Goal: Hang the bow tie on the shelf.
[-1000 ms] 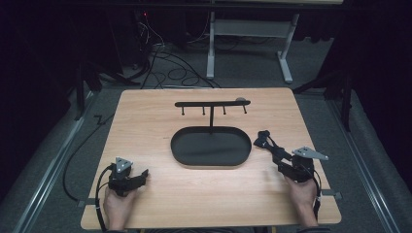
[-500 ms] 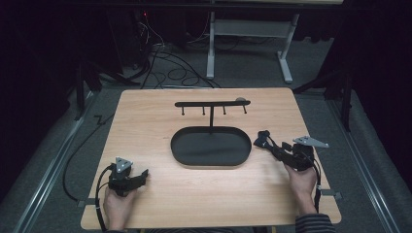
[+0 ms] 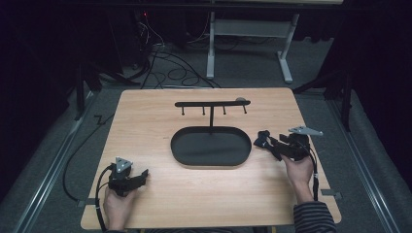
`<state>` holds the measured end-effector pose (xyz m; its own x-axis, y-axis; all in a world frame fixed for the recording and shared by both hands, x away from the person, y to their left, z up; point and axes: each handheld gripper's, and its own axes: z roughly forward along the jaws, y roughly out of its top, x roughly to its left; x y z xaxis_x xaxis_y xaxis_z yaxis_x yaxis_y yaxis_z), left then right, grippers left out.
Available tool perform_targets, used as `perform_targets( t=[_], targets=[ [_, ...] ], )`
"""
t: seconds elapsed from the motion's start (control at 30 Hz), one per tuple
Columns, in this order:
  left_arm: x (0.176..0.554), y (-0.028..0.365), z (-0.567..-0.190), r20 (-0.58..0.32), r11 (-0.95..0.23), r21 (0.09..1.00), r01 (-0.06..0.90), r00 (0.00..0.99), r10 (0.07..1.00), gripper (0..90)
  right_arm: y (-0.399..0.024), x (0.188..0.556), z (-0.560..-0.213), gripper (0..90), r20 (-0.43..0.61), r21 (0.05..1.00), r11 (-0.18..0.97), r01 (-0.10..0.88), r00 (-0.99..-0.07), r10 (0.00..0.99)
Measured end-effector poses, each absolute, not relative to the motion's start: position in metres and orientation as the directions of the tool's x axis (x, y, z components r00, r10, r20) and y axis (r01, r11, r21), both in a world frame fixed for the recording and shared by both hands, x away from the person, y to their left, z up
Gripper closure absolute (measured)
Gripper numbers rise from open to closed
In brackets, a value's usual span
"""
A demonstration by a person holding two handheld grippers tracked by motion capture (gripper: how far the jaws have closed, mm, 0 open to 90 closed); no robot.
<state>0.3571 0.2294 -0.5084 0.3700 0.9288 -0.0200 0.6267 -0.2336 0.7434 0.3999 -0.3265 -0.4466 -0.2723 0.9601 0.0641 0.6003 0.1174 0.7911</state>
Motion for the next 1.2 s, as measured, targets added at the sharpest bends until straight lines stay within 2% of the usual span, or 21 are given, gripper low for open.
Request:
perform_targets(
  t=[0.3,0.73,0.97,1.2],
  targets=[
    [0.357,0.229,-0.508,-0.02,-0.233,0.744,0.627,0.37,0.929,28.5,-0.323,0.418,-0.455,58.1,0.051,0.758,0.134,0.638,-0.263,0.963],
    [0.357,0.229,-0.508,-0.02,-0.233,0.743,0.627,0.37,0.929,28.5,-0.324,0.434,-0.47,65.8,0.043,0.715,0.143,0.685,-0.247,0.968],
    [0.357,0.229,-0.508,-0.02,-0.233,0.744,0.627,0.37,0.929,28.5,-0.324,0.437,-0.475,73.1,0.038,0.696,0.151,0.702,-0.246,0.969],
    [0.357,0.229,-0.508,-0.02,-0.234,0.743,0.627,0.37,0.929,28.4,-0.325,0.438,-0.477,85.6,0.045,0.687,0.149,0.711,-0.246,0.968]
  ],
)
